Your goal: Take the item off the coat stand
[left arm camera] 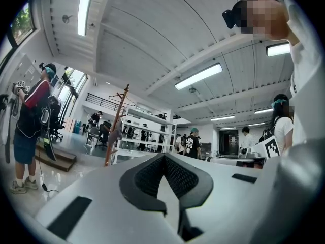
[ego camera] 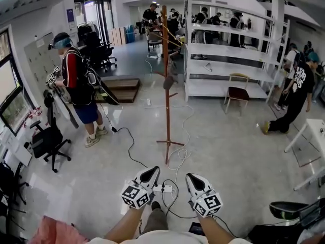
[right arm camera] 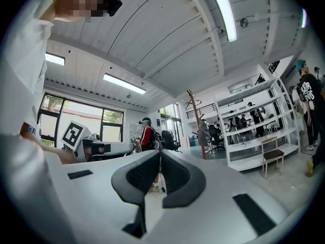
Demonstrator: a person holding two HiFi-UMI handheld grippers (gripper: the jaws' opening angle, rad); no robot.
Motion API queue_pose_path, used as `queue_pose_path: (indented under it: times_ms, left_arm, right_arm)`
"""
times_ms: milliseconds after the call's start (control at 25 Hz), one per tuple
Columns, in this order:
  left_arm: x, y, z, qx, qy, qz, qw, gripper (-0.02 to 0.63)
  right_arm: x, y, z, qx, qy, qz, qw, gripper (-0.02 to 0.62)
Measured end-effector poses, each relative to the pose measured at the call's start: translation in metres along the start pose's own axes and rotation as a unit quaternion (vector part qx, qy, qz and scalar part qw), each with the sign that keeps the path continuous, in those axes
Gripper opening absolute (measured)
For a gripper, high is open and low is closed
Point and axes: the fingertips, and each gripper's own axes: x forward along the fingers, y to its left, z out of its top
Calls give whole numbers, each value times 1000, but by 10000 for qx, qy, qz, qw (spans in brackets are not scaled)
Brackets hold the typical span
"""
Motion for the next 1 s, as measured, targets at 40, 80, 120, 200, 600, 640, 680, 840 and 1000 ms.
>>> queue_pose_path:
  times_ms: [40,80,120,200,600,640,680,840,1000]
  left_arm:
    - [10,8,-1,3,0,-31,10000,14]
    - [21,18,-3,-4,8,-60,10000,14]
    - [31,29,-4,-21,18,-89,10000,15]
    - [50,54,-5,-61,27,-146,9999,14]
    - [138,188,2,-62,130,-287,9995,14]
    - [146,202,4,-60,137,-306,9994,14]
    - [152,214,5,-72,140,-329,9993,14]
    - [180,254,7,-87,140,-404,9990,15]
    - [210,282,19,-41,120,-487,9987,15]
  right_arm:
    - [9,-8,-2,-14,-4,-33,10000,26]
    - [20,-16,-4,-32,-2,-68,10000,26]
    - [31,-24,-7,-45,6,-107,9999,26]
    - [58,-36,-10,-57,44,-184,9998,26]
    - [211,-81,-24,-84,273,-328,9991,26]
    - [227,-85,-25,-90,288,-338,9990,26]
    - [242,-88,-25,-94,295,-346,9989,26]
    - [285,-104,-25,-124,251,-385,9989,26]
    - [316,-121,-19,-193,229,-396,9988,28]
